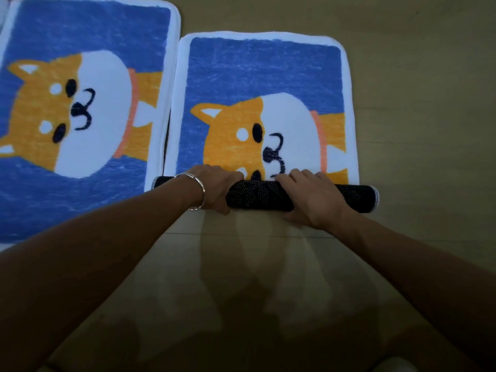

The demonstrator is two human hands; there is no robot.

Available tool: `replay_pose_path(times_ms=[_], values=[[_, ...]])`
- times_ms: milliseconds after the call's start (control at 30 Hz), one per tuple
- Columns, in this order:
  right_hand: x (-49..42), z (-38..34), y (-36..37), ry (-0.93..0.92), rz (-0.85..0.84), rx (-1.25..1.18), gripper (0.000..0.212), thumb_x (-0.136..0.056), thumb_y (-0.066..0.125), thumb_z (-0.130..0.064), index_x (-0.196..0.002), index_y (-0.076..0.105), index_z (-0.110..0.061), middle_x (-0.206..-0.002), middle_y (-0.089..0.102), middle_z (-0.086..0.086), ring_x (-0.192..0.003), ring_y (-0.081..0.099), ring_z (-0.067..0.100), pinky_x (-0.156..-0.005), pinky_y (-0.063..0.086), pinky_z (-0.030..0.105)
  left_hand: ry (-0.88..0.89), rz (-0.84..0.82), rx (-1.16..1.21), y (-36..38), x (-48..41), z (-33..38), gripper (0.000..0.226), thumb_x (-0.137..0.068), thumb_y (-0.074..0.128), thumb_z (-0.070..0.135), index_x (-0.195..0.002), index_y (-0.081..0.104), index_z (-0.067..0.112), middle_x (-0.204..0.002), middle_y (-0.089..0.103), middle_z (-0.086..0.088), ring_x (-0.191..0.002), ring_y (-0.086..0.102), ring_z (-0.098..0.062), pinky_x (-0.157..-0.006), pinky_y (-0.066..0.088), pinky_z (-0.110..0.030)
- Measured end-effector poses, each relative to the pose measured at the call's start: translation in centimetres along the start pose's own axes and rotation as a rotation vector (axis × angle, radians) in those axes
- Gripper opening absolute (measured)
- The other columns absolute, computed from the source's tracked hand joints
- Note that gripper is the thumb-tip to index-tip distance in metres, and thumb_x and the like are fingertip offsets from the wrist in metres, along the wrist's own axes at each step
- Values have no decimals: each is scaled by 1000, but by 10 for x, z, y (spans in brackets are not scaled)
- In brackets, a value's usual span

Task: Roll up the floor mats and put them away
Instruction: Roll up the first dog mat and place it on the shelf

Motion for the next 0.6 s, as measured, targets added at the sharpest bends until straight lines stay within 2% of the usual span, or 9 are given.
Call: replay_pose_path(times_ms=[67,100,167,233,333,400,500,567,600], values=[[3,3,2,24,16,9,45,-82,62,-31,-121,41,-20,-105,50,1,-92,47,21,-70,32,33,28,86,5,3,5,-1,55,-78,65,51,-124,42,31,-104,62,3,-94,60,-22,-69,45,-31],[0,5,3,28,-2,-25,41,-81,62,-28,-117,42,-20,-101,51,1,-88,47,21,-67,32,33,50,143,-15,6,9,-2,66,-77,65,55,-133,37,34,-109,60,3,-98,59,-21,-69,44,-31],[-9,8,2,38,-112,-142,40,-78,64,-30,-111,44,-21,-94,54,-1,-82,51,20,-63,38,32,117,245,-90,15,16,-10,94,-71,70,59,-147,23,30,-113,55,-1,-97,57,-24,-67,44,-32],[-17,12,-5,49,-243,-240,41,-73,66,-35,-107,45,-26,-87,56,-5,-77,54,16,-63,46,32,158,310,-136,19,22,-21,105,-63,77,57,-148,25,24,-109,55,-6,-91,57,-27,-65,46,-35],[-21,14,-8,39,-326,-328,36,-71,69,-32,-100,47,-29,-85,57,-8,-78,56,15,-65,48,33,42,226,-85,10,23,-28,81,-75,68,55,-142,30,31,-113,55,-3,-99,59,-25,-73,49,-35],[-16,14,-7,20,-265,-320,41,-70,70,-34,-105,49,-28,-92,55,-7,-84,57,16,-65,46,33,20,136,-58,9,17,-24,68,-79,65,48,-137,34,33,-112,58,-2,-100,60,-25,-77,50,-35],[-5,21,-3,-15,-113,-138,70,-70,74,-51,-127,45,-22,-112,50,-2,-98,51,19,-77,42,33,20,3,4,8,10,-20,71,-74,72,39,-135,36,35,-112,63,0,-103,60,-25,-78,46,-33],[1,26,-2,8,-75,-41,81,-66,73,-63,-129,43,-22,-115,50,-1,-103,49,20,-80,37,34,20,-37,53,9,9,-19,70,-74,72,38,-135,37,36,-113,63,1,-104,59,-24,-77,44,-30],[3,27,-2,25,-75,-31,80,-65,72,-64,-127,44,-22,-113,51,-1,-102,49,20,-79,37,34,27,-21,76,9,10,-17,68,-74,71,40,-134,38,36,-113,63,2,-103,60,-23,-77,45,-30]])
Point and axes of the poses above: each hand's wrist, its own x-axis away from the middle knuckle, its own y-axis out of the palm, z = x × y, the point moved 4 cm from there along -x, towards the middle knuckle
